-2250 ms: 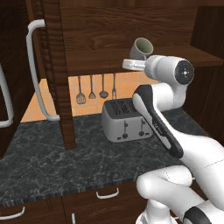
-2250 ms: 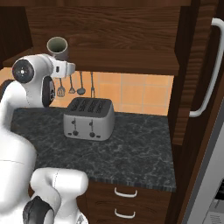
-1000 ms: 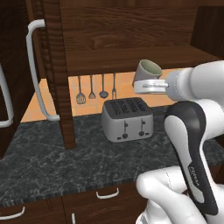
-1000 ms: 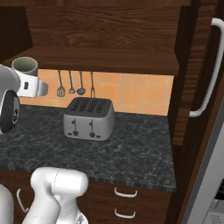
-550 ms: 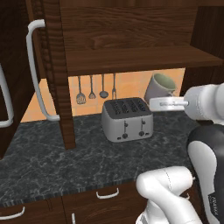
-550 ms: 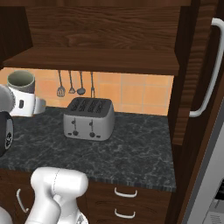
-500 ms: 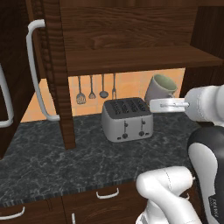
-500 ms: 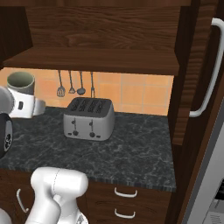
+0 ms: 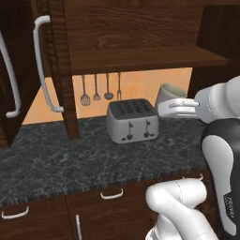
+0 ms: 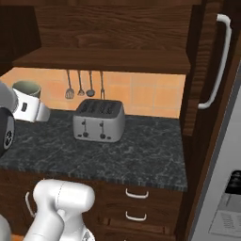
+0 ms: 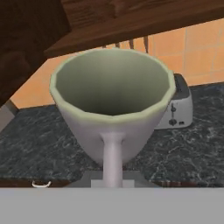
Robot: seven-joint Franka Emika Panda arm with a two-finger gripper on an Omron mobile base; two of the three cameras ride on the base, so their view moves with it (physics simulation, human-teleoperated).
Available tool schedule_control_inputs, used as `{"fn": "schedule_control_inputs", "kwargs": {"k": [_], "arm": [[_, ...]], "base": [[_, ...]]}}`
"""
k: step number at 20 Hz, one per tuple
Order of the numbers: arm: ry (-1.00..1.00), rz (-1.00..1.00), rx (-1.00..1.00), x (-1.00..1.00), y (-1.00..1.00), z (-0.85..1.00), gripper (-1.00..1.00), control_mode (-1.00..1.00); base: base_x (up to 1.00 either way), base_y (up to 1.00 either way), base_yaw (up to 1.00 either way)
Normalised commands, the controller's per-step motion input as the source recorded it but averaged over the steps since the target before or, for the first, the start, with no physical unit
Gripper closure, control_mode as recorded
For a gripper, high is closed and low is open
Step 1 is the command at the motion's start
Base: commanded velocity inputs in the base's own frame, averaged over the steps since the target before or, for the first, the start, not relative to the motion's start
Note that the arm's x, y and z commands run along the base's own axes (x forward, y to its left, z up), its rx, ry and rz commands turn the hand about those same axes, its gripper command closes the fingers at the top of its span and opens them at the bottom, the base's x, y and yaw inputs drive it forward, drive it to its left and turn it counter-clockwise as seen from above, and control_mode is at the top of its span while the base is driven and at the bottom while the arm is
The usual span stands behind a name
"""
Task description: Gather all objects into one cabinet and sort the glasses and bowls to opposite sides.
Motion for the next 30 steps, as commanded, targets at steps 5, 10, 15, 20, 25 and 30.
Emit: {"fn": "schedule_control_inputs", "kwargs": {"k": [5, 10, 15, 20, 25, 30], "arm": [[0.0, 0.0, 0.0, 0.0, 0.0, 0.0, 1.0, 1.0], [0.0, 0.0, 0.0, 0.0, 0.0, 0.0, 1.0, 1.0], [0.0, 0.0, 0.0, 0.0, 0.0, 0.0, 1.0, 1.0], [0.0, 0.0, 0.0, 0.0, 0.0, 0.0, 1.0, 1.0], [0.0, 0.0, 0.0, 0.0, 0.0, 0.0, 1.0, 1.0], [0.0, 0.0, 0.0, 0.0, 0.0, 0.0, 1.0, 1.0]], "base": [[-1.0, 0.04, 0.0], [-0.97, 0.33, 0.0], [-0.5, 0.95, 0.0], [-0.22, 1.0, 0.0], [-0.01, 1.0, -0.04], [0.0, 1.0, -0.11]]}}
